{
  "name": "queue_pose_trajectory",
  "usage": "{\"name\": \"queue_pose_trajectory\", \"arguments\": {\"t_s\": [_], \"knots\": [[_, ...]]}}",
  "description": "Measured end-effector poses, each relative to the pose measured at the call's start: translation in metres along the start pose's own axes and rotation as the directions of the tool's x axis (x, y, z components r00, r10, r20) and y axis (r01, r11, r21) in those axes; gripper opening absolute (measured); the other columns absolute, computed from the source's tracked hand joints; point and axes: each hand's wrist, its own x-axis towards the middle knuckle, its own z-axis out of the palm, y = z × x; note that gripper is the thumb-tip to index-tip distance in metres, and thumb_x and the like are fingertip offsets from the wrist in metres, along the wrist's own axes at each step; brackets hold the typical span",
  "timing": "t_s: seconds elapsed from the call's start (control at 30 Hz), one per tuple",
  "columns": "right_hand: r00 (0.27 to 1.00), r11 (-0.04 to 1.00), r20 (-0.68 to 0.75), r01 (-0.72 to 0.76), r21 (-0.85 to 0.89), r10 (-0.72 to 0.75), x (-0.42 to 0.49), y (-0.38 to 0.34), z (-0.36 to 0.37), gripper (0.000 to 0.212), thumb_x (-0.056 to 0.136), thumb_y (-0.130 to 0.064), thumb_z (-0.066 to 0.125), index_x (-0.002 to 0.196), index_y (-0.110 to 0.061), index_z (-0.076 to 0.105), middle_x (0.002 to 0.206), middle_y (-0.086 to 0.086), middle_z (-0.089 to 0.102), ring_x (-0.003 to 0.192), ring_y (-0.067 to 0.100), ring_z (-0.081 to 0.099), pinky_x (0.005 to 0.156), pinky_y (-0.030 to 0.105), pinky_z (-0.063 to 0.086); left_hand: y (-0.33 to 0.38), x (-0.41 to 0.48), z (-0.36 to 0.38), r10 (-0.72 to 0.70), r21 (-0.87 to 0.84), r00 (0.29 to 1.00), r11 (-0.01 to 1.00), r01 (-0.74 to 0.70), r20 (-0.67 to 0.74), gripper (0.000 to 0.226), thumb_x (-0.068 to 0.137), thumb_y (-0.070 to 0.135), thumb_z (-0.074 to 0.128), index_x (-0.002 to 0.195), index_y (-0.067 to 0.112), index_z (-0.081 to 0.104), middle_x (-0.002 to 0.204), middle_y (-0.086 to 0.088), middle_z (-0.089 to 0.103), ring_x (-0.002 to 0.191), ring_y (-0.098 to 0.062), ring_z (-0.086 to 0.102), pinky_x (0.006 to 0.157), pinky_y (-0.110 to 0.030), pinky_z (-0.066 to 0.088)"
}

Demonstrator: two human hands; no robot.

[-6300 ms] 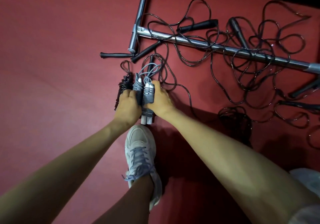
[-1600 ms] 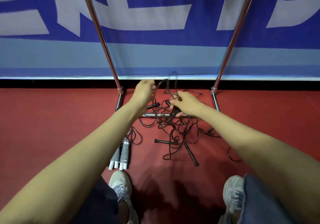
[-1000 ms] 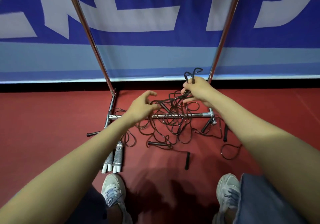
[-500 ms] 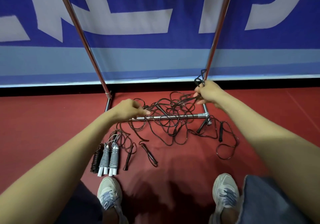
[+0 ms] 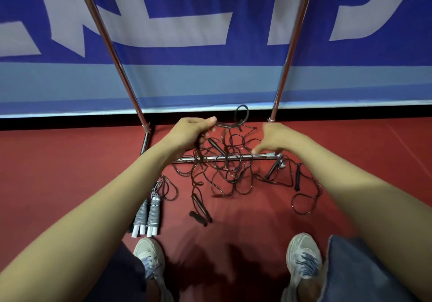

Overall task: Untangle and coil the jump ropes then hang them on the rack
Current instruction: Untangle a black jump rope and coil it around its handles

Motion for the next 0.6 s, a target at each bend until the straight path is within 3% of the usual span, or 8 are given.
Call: {"name": "queue_pose_trajectory", "arguments": {"t_s": [0.07, 0.1, 0.17, 0.23, 0.33, 0.43, 0.53, 0.6], "knots": [[0.955, 0.945, -0.095, 0.292, 0.148, -0.281, 0.0, -0.008, 0.005, 0.093, 0.072, -0.025, 0.085, 0.146, -0.015, 0.031, 0.151, 0.01, 0.034, 0.135, 0.024, 0.04, 0.107, 0.028, 0.034, 0.004, 0.0, 0.006, 0.013, 0.02, 1.0, 1.0, -0.013, 0.027, 0.036, 0.095, 0.038, 0.056, 0.07, 0.013, 0.061, 0.055, 0.004, 0.047, 0.049, -0.009, 0.039, 0.054, -0.022, 0.036], [0.908, 0.869, -0.144, 0.417, 0.264, -0.392, 0.0, -0.012, 0.006, 0.1, 0.071, -0.023, 0.085, 0.15, -0.022, 0.025, 0.154, 0.005, 0.029, 0.14, 0.018, 0.032, 0.11, 0.024, 0.027, 0.006, 0.0, 0.009, 0.027, 0.027, 0.999, 0.999, -0.028, 0.045, 0.037, 0.095, 0.038, 0.055, 0.068, 0.014, 0.06, 0.054, 0.004, 0.046, 0.05, -0.01, 0.039, 0.055, -0.023, 0.036], [0.837, 0.696, -0.226, 0.542, 0.471, -0.499, -0.004, -0.02, 0.002, 0.085, 0.072, -0.019, 0.084, 0.142, -0.03, 0.037, 0.146, 0.001, 0.038, 0.135, 0.013, 0.039, 0.11, 0.023, 0.03, 0.008, -0.001, 0.013, 0.061, 0.02, 0.995, 0.998, -0.063, 0.075, 0.037, 0.096, 0.036, 0.054, 0.068, 0.013, 0.058, 0.053, 0.003, 0.046, 0.05, -0.01, 0.039, 0.056, -0.025, 0.035], [0.82, 0.609, -0.214, 0.546, 0.576, -0.531, -0.005, -0.02, -0.004, 0.055, 0.075, -0.015, 0.081, 0.121, -0.025, 0.053, 0.123, 0.0, 0.055, 0.113, 0.011, 0.055, 0.101, 0.023, 0.04, 0.01, -0.002, 0.014, 0.077, -0.014, 0.995, 0.997, -0.076, 0.063, 0.036, 0.097, 0.034, 0.053, 0.068, 0.014, 0.056, 0.052, 0.004, 0.043, 0.048, -0.01, 0.037, 0.053, -0.022, 0.034], [0.831, 0.699, -0.1, 0.52, 0.491, -0.548, -0.009, -0.016, -0.016, 0.027, 0.082, -0.016, 0.075, 0.101, -0.015, 0.056, 0.085, -0.002, 0.059, 0.075, 0.007, 0.057, 0.075, 0.021, 0.046, 0.008, 0.001, 0.01, 0.082, -0.042, 0.996, 0.996, -0.082, 0.018, 0.036, 0.097, 0.036, 0.052, 0.072, 0.012, 0.058, 0.05, 0.007, 0.038, 0.043, -0.007, 0.03, 0.044, -0.015, 0.03], [0.856, 0.609, -0.155, 0.466, 0.641, -0.493, -0.01, -0.013, -0.021, 0.009, 0.092, -0.012, 0.062, 0.091, -0.013, 0.053, 0.071, 0.003, 0.058, 0.061, 0.012, 0.061, 0.065, 0.025, 0.053, -0.001, 0.002, 0.002, 0.088, 0.026, 0.99, 0.995, -0.091, 0.113, 0.026, 0.095, 0.033, 0.058, 0.08, 0.012, 0.059, 0.054, 0.006, 0.043, 0.045, -0.007, 0.036, 0.047, -0.015, 0.035], [0.851, 0.469, -0.309, 0.499, 0.729, -0.424, -0.006, -0.013, -0.028, 0.015, 0.095, -0.009, 0.058, 0.085, -0.016, 0.051, 0.066, 0.002, 0.051, 0.053, 0.011, 0.051, 0.06, 0.031, 0.053, -0.018, 0.001, -0.004, 0.005, 0.302, 0.956, 0.948, -0.097, 0.293, 0.013, 0.09, 0.022, 0.066, 0.085, 0.011, 0.06, 0.068, 0.001, 0.057, 0.06, -0.009, 0.051, 0.063, -0.018, 0.044], [0.846, 0.469, -0.353, 0.52, 0.714, -0.4, -0.002, -0.013, -0.028, 0.013, 0.094, -0.011, 0.06, 0.086, -0.017, 0.051, 0.064, 0.0, 0.049, 0.052, 0.011, 0.045, 0.055, 0.027, 0.046, -0.034, 0.003, -0.007, -0.119, 0.618, 0.957, 0.783, -0.074, 0.266, 0.016, 0.092, 0.027, 0.064, 0.087, 0.011, 0.062, 0.075, 0.0, 0.06, 0.071, -0.012, 0.054, 0.067, -0.021, 0.041]]}}
